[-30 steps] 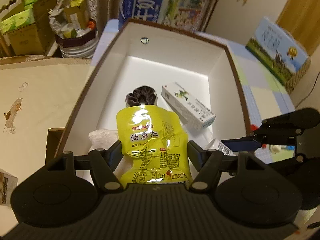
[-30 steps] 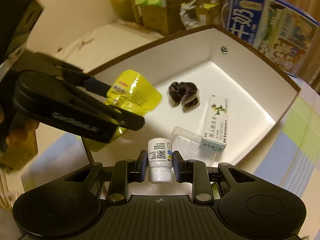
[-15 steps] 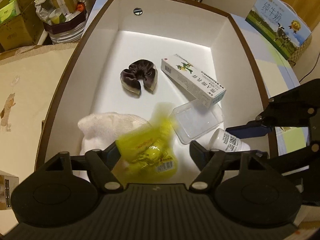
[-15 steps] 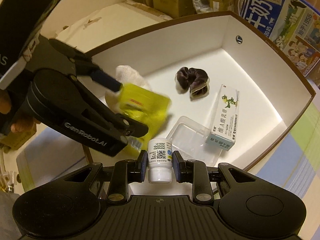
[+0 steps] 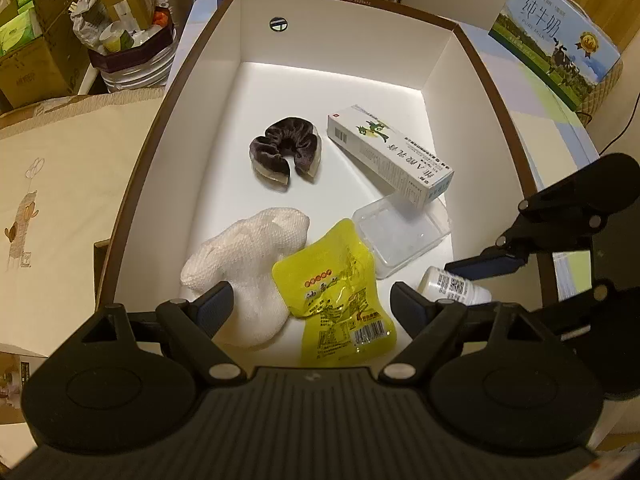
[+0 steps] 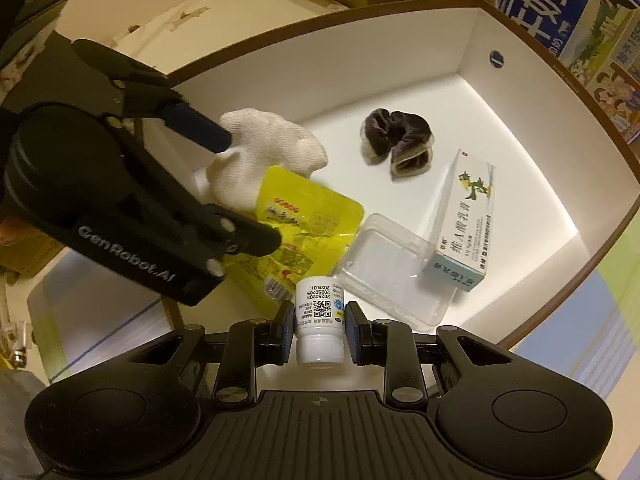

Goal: Organize objects
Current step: 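Carry pouch and pill bottle into the brown box and open both tools, then withdraw both open tools from the brown box toward the remaining items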

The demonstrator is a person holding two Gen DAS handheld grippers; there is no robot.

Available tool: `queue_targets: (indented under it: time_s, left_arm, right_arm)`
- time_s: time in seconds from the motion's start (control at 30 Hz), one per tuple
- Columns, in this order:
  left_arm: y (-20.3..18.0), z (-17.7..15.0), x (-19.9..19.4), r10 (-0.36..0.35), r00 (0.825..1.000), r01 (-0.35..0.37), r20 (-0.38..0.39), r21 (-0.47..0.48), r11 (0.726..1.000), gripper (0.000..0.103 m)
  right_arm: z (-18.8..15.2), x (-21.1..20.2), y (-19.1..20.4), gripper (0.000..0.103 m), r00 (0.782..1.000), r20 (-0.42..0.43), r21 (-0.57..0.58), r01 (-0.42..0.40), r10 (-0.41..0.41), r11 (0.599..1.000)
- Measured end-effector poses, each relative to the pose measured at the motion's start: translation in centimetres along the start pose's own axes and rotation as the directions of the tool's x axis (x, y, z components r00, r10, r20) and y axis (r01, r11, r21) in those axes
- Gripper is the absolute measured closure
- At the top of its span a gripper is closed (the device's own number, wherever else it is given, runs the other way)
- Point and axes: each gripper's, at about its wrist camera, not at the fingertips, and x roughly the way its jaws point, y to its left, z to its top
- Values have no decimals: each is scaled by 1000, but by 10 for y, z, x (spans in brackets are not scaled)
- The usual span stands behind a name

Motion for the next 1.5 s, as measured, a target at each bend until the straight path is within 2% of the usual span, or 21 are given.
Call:
queue_targets:
  time_s: [0.13,0.3,0.37,0.47,0.8,1.2,1.37,1.5]
  left_arm:
    - [0,-1,0,5,1000,-5,-7,1,1000,20]
    - [1,-3,-1,9,1000,-9,-8,0,1000,19]
    - [0,-3,-3,9,1000,-9,-5,1,1000,18]
    - [-1,-5,-9,8,1000,-8,3,4,1000,17]
    - [-5,-11,-40,15,998,-14,64,-9,1000,15]
    - [-15,-36,-78,44,992,-36,119,-63,997,12]
    - [-22,-48,-92,50,989,-39,139,-81,996,12]
    - [-28,-59,-100,54,988,-40,146,-97,994,12]
  right_arm:
    - [-2,2,1,77,1000,1,-15,31,-31,999]
    - [-4,-4,3,69,999,27,-25,47,-46,999]
    - [-5,-9,4,61,998,36,-28,53,-52,998]
    - [-8,-21,6,54,997,64,-23,53,-52,998]
    - [-27,-66,9,49,983,175,61,51,-61,997]
    - [-67,-116,21,47,940,326,239,23,-103,971]
    - [-84,-131,27,47,925,365,288,1,-110,958]
    - [-100,-138,33,47,921,373,308,-14,-107,951]
